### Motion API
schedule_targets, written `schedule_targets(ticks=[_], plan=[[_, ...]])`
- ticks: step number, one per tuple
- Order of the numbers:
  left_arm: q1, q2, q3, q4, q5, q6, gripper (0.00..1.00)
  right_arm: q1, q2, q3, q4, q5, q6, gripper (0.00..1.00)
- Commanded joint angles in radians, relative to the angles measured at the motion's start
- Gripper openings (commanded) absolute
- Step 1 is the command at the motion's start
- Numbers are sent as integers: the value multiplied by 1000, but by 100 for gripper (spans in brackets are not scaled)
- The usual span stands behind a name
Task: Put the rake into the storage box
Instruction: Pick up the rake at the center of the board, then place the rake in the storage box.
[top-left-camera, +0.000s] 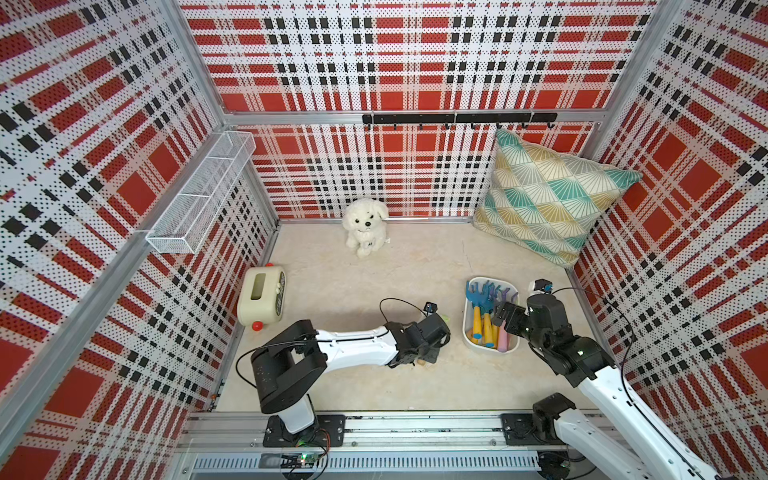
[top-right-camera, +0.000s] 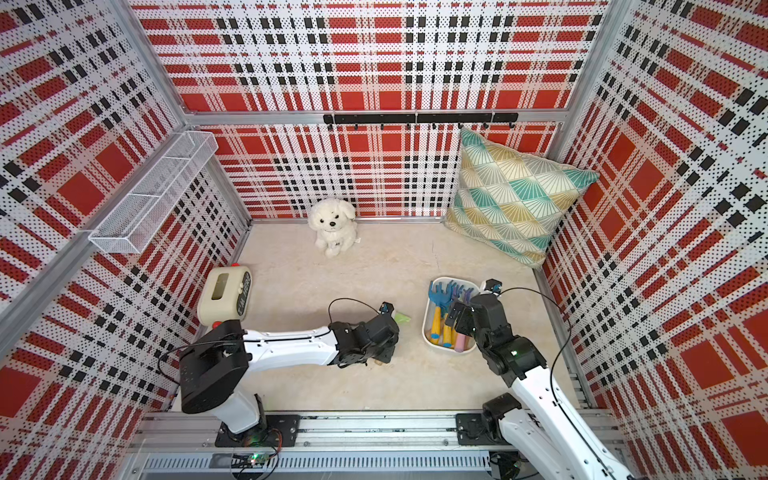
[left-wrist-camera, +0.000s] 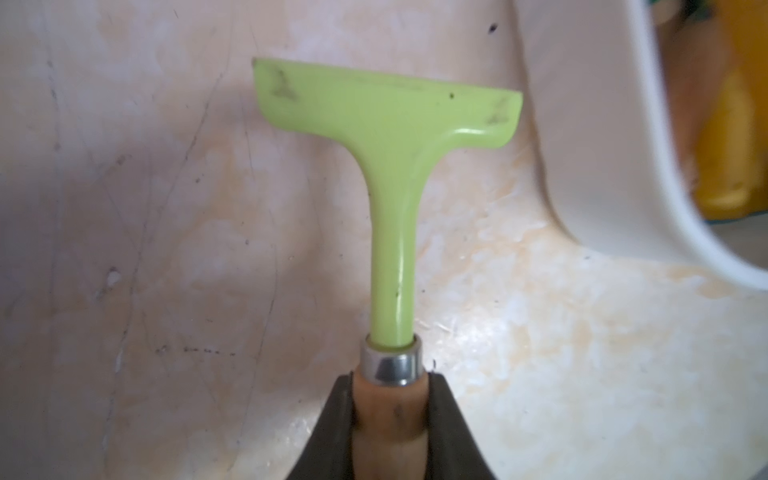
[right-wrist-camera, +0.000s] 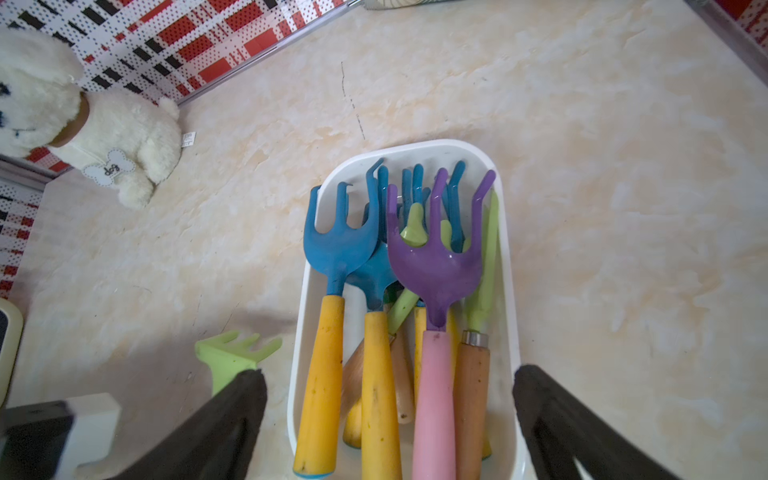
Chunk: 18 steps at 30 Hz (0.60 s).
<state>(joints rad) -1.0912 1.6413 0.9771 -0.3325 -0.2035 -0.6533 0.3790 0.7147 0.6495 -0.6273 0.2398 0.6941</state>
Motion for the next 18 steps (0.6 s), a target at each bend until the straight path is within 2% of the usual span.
schedule_targets(ticks=[1,6,8,10,18], plan=[[-12,-96,72,6,-39,-48,0,-6,-31,33,-33,84,30,100],[-29,-142,142,18,-68,-94,0,-6,-38,39,-68,153,72,100],[-42,-122,175,65,-34,-117,0,-6,-35,45,-86,197,105,100],[-48,-82,202,144,30,-124,0,-6,-32,50,-103,237,136,100],[-56,147,371,297,126,-172,0,-6,-38,53,-120,284,162,100]])
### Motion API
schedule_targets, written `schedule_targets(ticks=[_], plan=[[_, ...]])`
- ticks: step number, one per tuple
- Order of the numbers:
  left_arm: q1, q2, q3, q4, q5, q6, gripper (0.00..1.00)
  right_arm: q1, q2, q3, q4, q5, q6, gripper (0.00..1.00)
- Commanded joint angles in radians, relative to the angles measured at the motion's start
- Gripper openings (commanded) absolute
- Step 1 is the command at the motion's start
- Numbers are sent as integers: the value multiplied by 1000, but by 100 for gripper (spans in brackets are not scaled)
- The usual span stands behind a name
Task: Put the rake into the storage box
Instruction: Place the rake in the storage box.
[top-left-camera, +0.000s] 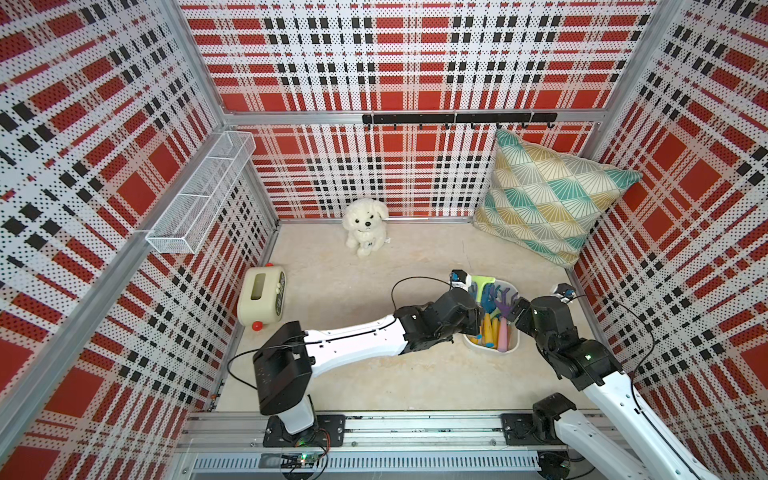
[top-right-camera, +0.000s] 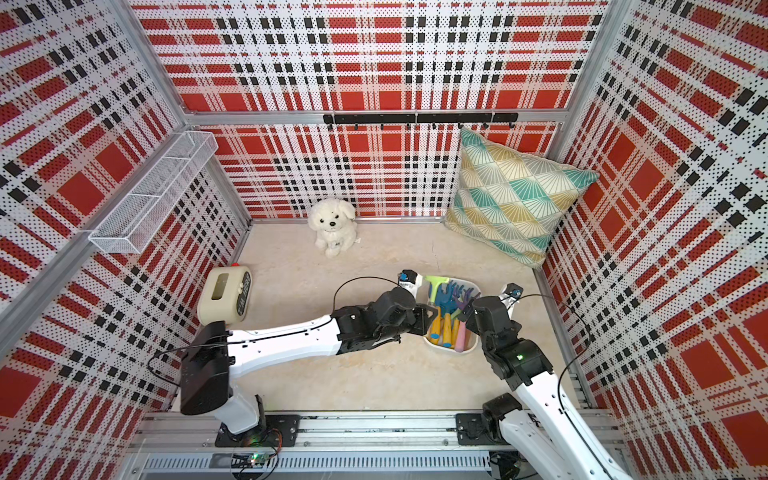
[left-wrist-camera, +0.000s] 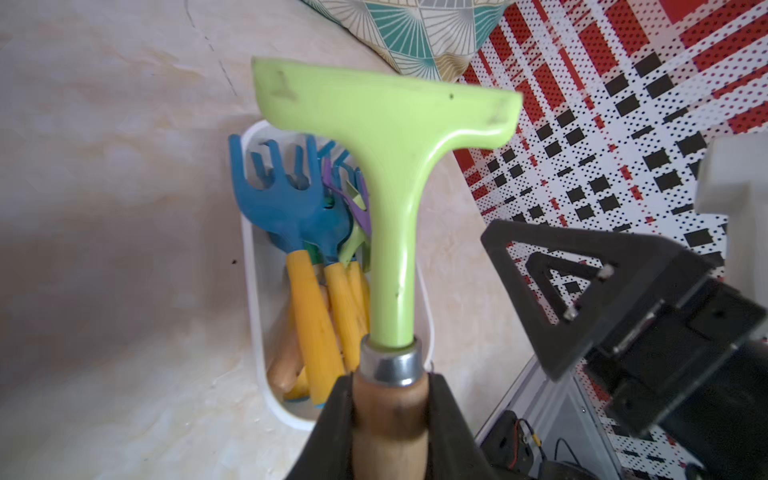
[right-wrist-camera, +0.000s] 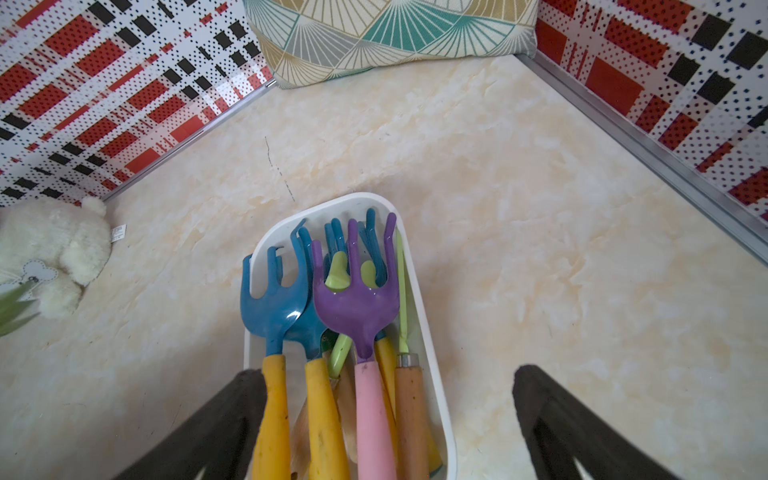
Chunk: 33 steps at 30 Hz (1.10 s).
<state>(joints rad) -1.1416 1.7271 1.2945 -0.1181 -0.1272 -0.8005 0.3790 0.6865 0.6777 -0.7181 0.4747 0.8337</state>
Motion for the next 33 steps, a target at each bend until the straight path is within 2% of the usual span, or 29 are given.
schedule_targets(ticks=[1,12,14,16,21,25,28,33], plan=[[-5,93,75,83,54,-28,0,-6,-12,25,-33,56,22,100],[17,297,179,94,84,-49,0,-6,-34,5,-12,58,-4,100],[16,308,183,94,98,-51,8,-6,-32,2,5,28,-29,100],[13,314,191,94,104,-51,22,-6,-31,-3,28,-16,-62,100],[18,319,206,94,113,-51,40,-6,-31,-9,63,-86,-115,100],[29,307,209,94,117,-45,49,-6,-36,-5,68,-117,-135,100],[40,281,199,94,117,-38,52,-6,-46,-1,74,-142,-154,100],[68,163,96,119,63,-23,63,-6,-67,18,84,-201,-198,100]])
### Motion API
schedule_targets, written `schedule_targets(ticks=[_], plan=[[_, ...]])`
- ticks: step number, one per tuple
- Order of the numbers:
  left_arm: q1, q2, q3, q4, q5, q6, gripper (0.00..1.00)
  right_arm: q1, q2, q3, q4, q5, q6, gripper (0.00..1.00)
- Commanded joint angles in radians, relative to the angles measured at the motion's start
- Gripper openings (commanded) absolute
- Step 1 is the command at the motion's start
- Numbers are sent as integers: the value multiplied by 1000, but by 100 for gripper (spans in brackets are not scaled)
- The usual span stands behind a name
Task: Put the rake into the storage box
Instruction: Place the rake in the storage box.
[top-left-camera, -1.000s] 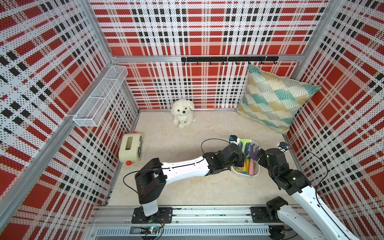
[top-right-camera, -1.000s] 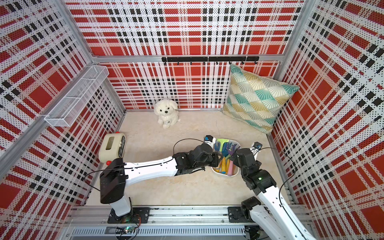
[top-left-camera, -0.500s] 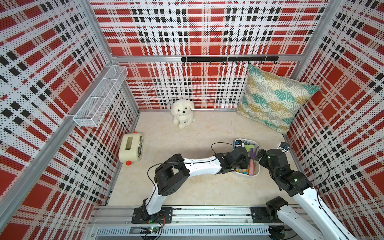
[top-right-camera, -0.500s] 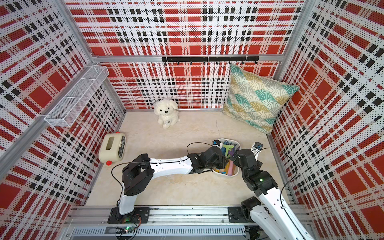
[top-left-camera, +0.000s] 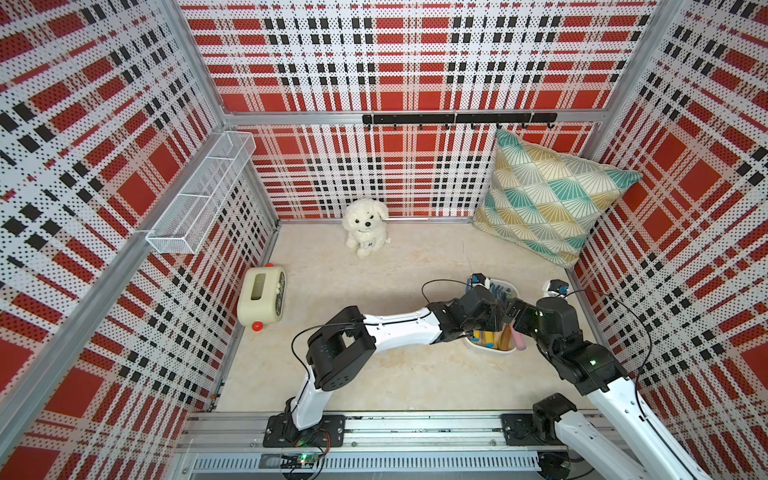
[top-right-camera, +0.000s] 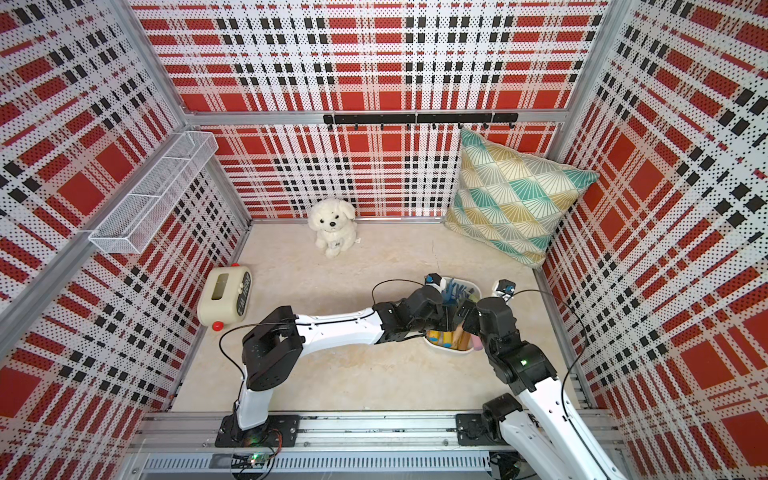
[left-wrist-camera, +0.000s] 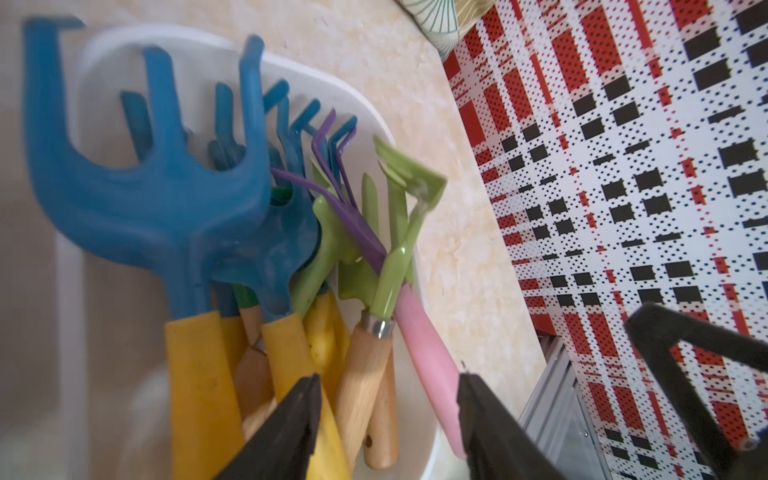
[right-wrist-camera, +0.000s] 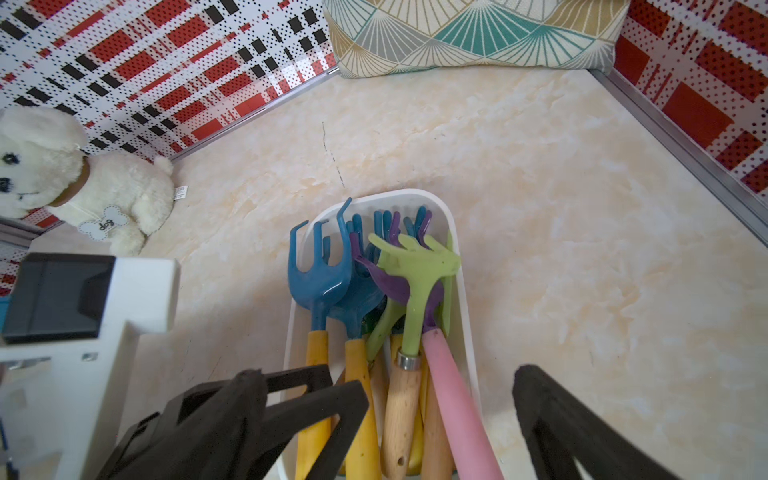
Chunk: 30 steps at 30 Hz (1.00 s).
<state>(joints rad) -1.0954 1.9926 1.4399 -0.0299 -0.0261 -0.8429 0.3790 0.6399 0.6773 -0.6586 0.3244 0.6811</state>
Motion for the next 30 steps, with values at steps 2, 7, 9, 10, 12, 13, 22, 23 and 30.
schedule_targets(ticks=[2,7,9,10,12,13,22,23,30], plan=[[39,-174,-114,56,-55,20,65,-6,-30,25,39,-89,-68,100],[90,-354,-280,96,-105,31,73,-6,-52,43,85,-197,-113,100],[111,-435,-339,109,-125,37,87,-6,-52,49,110,-231,-121,100],[122,-477,-368,113,-133,44,92,-6,-49,53,123,-246,-121,100],[142,-554,-415,113,-149,58,99,-6,-41,57,149,-272,-155,100],[153,-593,-436,107,-160,68,99,-6,-33,59,166,-288,-164,100],[314,-969,-652,40,-328,213,99,-4,18,35,345,-262,-373,100],[360,-1007,-682,37,-333,230,99,-5,21,29,378,-238,-407,100],[723,-1185,-907,132,-313,343,99,-8,13,-125,715,26,-658,100]])
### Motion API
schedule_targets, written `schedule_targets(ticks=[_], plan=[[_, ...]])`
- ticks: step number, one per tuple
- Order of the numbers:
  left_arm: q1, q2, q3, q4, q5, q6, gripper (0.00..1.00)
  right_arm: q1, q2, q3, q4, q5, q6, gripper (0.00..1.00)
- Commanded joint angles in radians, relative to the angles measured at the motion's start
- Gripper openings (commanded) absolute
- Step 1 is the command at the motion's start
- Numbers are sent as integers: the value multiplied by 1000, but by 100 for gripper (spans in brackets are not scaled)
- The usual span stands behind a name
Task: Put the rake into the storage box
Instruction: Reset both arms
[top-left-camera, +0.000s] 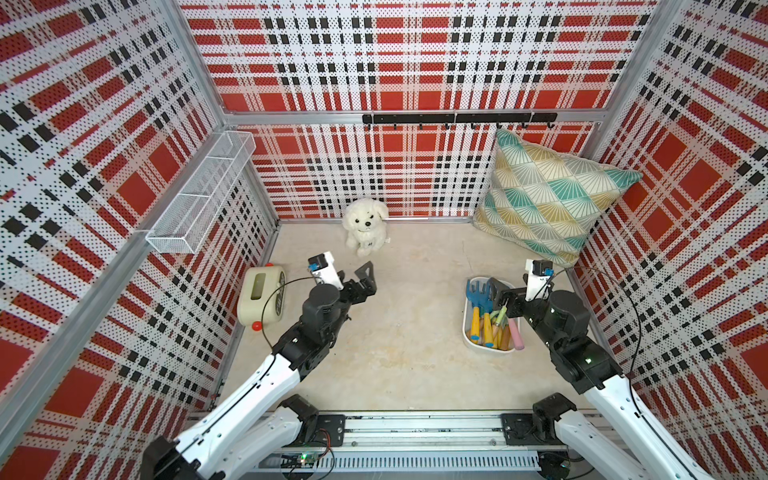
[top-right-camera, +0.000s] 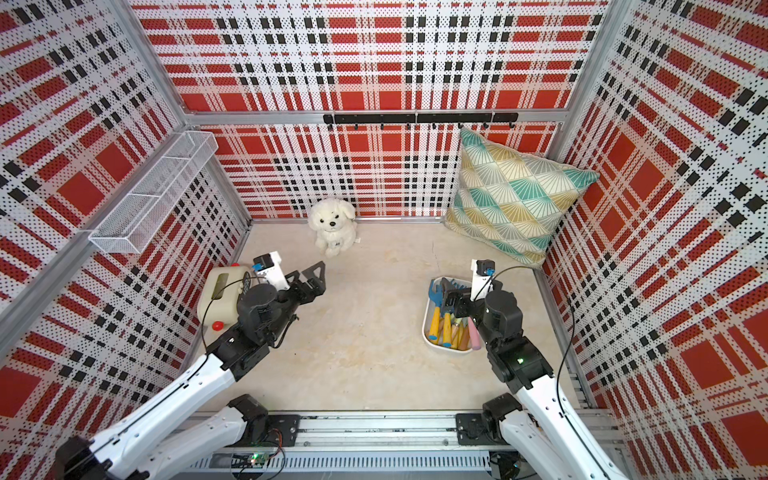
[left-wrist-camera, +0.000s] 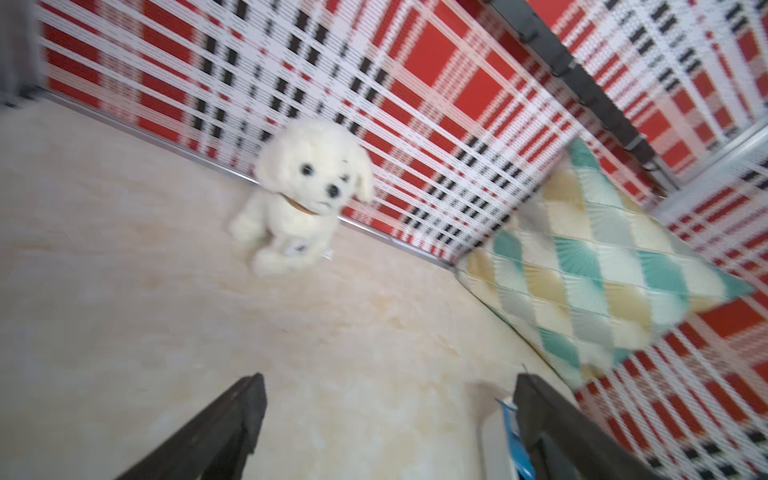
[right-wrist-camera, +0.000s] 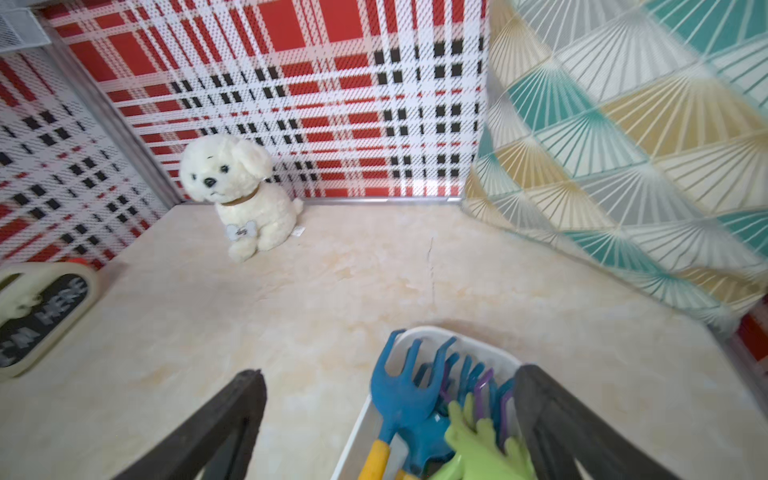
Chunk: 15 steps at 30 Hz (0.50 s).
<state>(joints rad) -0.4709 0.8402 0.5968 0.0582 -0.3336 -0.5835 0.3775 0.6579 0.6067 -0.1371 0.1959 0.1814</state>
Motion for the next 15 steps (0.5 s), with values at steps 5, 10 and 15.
schedule_targets(ticks=[5,10,15], plan=[[363,-89,-264,294,148,178,99,-120,30,-187,405,200,-185,100],[551,-51,-358,426,199,251,99,-324,157,-306,588,105,-69,100],[698,26,-409,501,250,219,99,-382,351,-418,894,107,-17,100]])
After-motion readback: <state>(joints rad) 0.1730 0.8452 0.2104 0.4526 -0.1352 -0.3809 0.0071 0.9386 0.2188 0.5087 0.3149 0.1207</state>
